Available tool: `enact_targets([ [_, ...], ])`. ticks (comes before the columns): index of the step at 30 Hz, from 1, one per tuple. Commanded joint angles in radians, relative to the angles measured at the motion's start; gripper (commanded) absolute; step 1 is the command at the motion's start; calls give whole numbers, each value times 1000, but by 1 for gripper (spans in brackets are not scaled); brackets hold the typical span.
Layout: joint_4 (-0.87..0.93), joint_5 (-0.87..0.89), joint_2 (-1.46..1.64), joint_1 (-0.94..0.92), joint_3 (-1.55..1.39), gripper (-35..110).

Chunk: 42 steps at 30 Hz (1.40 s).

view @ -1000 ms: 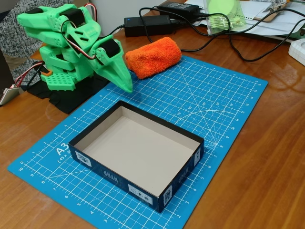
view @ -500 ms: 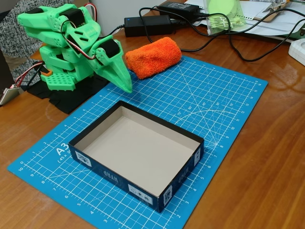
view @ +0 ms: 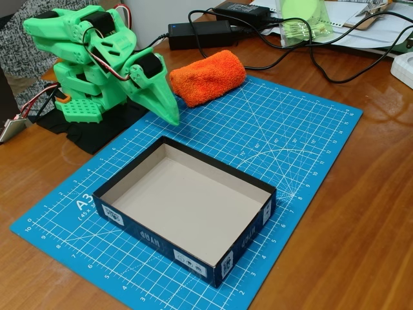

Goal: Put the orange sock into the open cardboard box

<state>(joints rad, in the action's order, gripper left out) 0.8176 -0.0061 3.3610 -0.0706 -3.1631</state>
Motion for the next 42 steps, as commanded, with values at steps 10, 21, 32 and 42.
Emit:
enact_targets([
  [10, -15, -21, 23, 3, -3, 2],
  [21, 3, -552, 17, 161, 110, 1],
  [32, 670, -1086, -561, 767, 1011, 16],
  [42, 749, -1470, -1106, 701, 1362, 12],
])
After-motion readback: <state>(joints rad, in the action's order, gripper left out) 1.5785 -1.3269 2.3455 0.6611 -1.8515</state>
